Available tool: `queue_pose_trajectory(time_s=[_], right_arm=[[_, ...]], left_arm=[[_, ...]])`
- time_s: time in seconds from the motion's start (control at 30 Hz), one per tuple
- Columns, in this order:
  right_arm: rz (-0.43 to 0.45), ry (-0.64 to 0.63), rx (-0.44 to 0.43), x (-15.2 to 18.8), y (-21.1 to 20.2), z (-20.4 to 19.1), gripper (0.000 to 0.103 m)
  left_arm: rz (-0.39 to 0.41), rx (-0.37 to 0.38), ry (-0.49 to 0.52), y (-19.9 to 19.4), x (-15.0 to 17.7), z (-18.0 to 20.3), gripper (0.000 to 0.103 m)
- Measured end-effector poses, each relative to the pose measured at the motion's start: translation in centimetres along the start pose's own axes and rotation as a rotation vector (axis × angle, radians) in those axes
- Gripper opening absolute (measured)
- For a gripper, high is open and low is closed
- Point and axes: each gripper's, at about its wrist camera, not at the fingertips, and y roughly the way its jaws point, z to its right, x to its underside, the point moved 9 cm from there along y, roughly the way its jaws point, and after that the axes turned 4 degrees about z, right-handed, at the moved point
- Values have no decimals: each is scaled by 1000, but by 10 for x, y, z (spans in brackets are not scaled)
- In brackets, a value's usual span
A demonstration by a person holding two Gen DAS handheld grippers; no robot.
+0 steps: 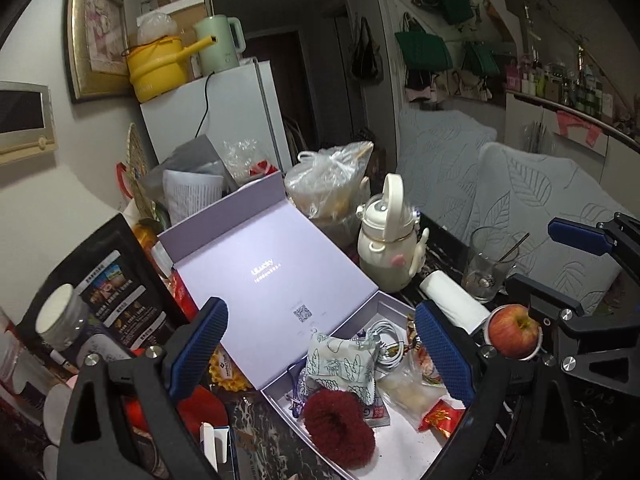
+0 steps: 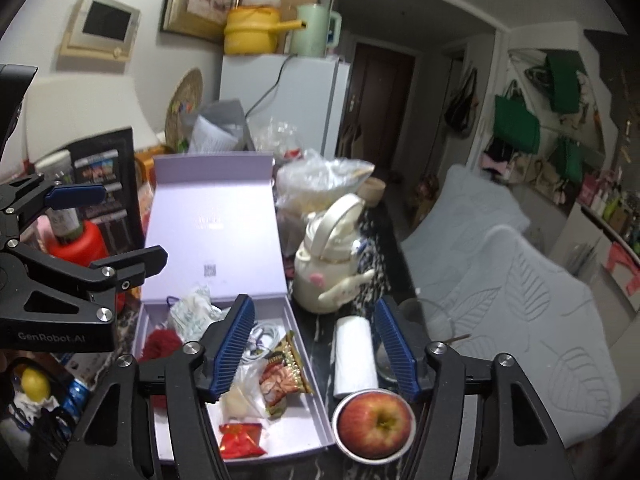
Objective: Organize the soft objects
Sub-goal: 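Withdraw both open grippers from the box back over the table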
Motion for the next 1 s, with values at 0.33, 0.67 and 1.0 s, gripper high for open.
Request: queue_pose_trajectory(time_s=[0.33,0.67,1.0], right_arm=[[120,1,44,-12,-88,-4,84],[154,36,67,5,-161,-7,87],[172,49,114,35,-202,-16,88]], left_arm=[[51,36,-28,-72,1,4,96],[131,30,-40,-148,22,10,98],[161,64,-37,-192,56,26,99]])
